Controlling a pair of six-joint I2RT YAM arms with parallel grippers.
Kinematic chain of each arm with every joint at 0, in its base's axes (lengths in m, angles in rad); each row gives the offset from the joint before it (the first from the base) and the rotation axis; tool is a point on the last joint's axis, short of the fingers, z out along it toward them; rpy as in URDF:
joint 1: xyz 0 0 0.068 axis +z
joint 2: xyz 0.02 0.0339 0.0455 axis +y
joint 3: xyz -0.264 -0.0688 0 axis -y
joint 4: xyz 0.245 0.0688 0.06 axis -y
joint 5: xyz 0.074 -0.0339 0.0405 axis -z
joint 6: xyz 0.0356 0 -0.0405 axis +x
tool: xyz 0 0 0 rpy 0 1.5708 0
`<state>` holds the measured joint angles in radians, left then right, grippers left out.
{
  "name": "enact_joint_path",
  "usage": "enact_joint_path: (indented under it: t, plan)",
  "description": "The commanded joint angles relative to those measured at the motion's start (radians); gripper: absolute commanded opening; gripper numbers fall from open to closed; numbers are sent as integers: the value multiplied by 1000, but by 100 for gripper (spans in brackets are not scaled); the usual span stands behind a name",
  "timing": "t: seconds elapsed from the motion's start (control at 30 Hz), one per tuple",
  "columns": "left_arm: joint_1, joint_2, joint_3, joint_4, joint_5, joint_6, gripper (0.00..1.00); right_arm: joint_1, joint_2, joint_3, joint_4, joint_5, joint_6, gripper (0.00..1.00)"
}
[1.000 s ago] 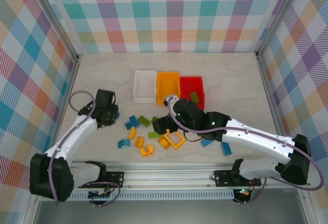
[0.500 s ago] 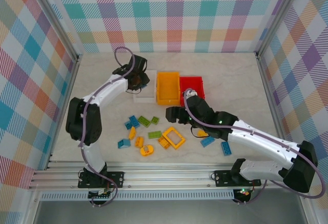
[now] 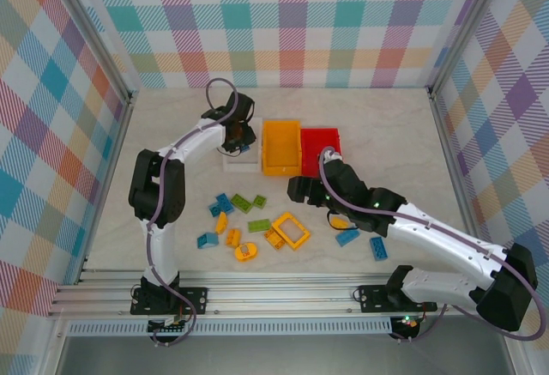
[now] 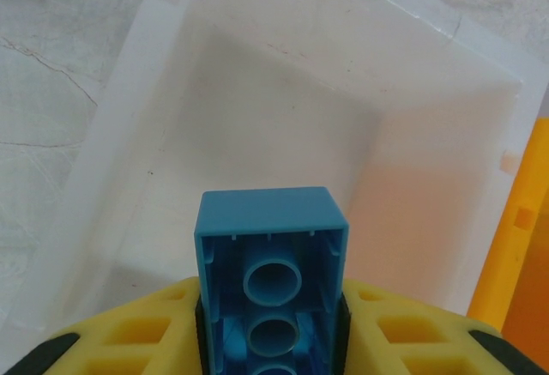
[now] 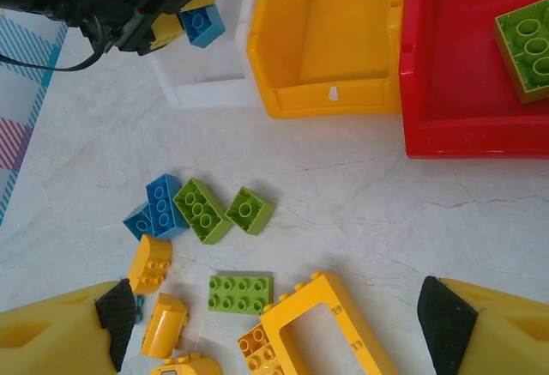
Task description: Sort the legos into containers by color
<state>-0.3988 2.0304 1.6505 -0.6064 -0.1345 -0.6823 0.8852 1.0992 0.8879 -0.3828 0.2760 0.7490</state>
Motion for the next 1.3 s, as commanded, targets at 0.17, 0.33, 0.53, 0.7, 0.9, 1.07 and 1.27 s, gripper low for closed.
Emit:
enact_joint_path:
  t: [0.17, 0.33, 0.53, 0.7, 0.9, 1.07, 1.27]
  plan:
    - [-47, -126, -12, 23, -20, 10, 33, -22, -54, -35, -9, -9, 11, 87]
    - [-149, -94, 124, -19, -48, 87, 33, -37, -73, -55, 10, -22, 10, 87]
    - [-190, 71, 288, -91, -23, 104, 35, -42, -70, -40, 13, -51, 11, 87]
    - [-199, 181, 391, -132, -4, 108, 37, -42, -85, -31, 3, -49, -6, 87]
    - [-202, 221, 393, -143, 26, 85, 48, -44, -84, -18, -26, -45, -5, 87]
    - [-209, 189, 385, -148, 34, 79, 62, -46, -84, -11, -57, -37, -21, 88]
    - [-218, 28, 348, -153, 10, 45, 63, -45, -30, 33, -175, -65, -131, 82]
